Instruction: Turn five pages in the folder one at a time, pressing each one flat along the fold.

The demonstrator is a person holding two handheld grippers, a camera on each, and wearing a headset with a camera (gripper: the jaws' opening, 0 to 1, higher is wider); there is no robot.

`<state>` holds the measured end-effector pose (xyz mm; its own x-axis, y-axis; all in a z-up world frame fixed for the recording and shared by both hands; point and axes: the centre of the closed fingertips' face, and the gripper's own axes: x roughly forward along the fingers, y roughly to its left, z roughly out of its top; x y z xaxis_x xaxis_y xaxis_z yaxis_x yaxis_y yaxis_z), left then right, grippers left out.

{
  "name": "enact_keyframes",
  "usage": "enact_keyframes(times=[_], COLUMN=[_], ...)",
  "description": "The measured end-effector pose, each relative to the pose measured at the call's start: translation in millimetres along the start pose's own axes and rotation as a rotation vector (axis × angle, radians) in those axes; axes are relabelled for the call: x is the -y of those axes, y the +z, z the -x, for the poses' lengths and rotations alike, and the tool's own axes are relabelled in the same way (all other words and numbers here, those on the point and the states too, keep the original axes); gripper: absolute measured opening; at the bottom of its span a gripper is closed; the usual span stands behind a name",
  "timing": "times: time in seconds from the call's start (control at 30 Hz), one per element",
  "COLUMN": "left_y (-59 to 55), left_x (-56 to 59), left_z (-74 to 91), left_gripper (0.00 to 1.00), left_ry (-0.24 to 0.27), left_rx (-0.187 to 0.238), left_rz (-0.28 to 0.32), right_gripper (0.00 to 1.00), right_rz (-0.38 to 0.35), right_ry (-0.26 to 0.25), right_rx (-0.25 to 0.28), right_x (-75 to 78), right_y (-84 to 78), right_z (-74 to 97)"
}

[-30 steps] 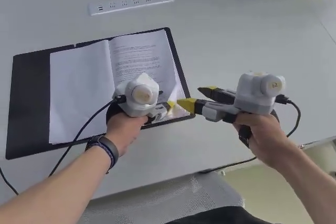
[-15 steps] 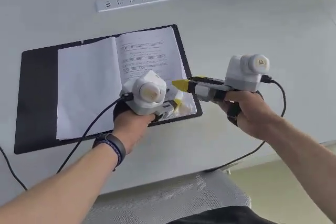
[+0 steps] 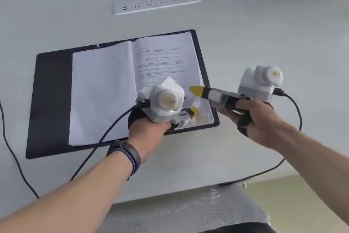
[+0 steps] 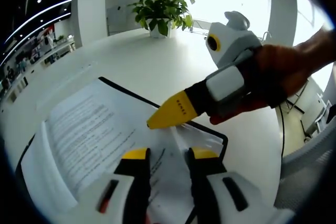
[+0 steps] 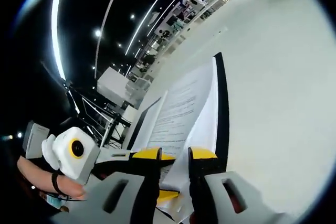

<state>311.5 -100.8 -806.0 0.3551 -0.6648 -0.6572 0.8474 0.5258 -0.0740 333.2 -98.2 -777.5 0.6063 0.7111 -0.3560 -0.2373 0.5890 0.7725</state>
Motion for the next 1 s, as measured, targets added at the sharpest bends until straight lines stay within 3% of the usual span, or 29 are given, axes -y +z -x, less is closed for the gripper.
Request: enact_keyframes(times=[0.13,0.23,0.37,0.43,0.53,0.73,1.0], left_y=[0.4,0.7,2.5,2.1,2.9,5.7,10.7], left_x=[0.6,2.4,6.9,6.5,7.8,2.9,-9.4], left_z=[-0.1,1.3,5.9,8.1,12.6,25.0,45.8], left_gripper=[0.29,0.32,0.44,0.49,0.54,0.57,0.6], left_ry=[-0.004,-0.02,-0.059,-0.052,-0.06,-0.047,-0.007], left_rx=[-0.003,-0.019,-0.011,-0.017,-0.016,-0.01,0.024], left_rz=[0.008,0.002,0.084,0.059,0.068,0.071,0.082], right_gripper=[0.07,0.06,0.05,0.04,0.03,0.0,0.0], right_rz=[-0.058,-0.075,-0.068,-0.074,-0.075,-0.104,-0.074], right_ry=[-0.022,-0.019,-0.028,-0.031,-0.03,-0.023,-0.011], right_rx=[-0.003,0.008,0.003,0.005,0.014,0.037,0.051], right_x=[4.3,4.9,5.1,5.4,3.1,-3.7,-17.1], right_y=[-3.2,-2.0,-0.7,1.0,4.1,9.9,13.8], right_z=[-0.4,1.8,4.5,5.2,5.9,6.4,5.1])
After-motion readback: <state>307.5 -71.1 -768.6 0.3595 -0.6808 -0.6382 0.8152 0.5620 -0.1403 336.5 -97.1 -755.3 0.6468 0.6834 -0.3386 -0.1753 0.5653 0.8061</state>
